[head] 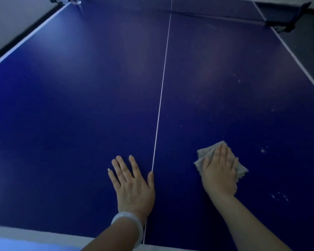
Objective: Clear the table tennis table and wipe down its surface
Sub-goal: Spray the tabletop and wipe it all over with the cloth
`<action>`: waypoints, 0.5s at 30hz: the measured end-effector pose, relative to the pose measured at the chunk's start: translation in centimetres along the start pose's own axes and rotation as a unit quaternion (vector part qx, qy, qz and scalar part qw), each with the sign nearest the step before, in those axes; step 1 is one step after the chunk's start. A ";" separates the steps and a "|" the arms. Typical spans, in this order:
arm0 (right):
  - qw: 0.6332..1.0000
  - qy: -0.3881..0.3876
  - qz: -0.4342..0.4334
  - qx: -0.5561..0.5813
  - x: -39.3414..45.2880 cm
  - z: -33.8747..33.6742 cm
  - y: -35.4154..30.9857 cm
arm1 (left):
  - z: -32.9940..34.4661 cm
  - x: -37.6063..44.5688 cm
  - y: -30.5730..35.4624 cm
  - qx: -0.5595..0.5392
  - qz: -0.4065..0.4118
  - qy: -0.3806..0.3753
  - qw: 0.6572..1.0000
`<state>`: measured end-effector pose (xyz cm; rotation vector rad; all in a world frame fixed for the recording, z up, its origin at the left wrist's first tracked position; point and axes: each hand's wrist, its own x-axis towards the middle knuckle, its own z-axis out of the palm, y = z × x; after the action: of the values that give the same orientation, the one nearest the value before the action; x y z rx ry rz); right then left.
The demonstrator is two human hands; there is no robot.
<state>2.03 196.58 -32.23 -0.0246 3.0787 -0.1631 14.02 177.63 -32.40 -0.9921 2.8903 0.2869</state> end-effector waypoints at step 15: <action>0.985 -0.046 -0.168 0.002 12.4 -0.1 -7.6 | 0.2 0.2 -0.1 0.013 -0.006 -0.001 1.000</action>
<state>-10.22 188.85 -32.01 -0.5372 2.9555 -0.1761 13.95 177.47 -32.68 -1.0034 2.8773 0.2499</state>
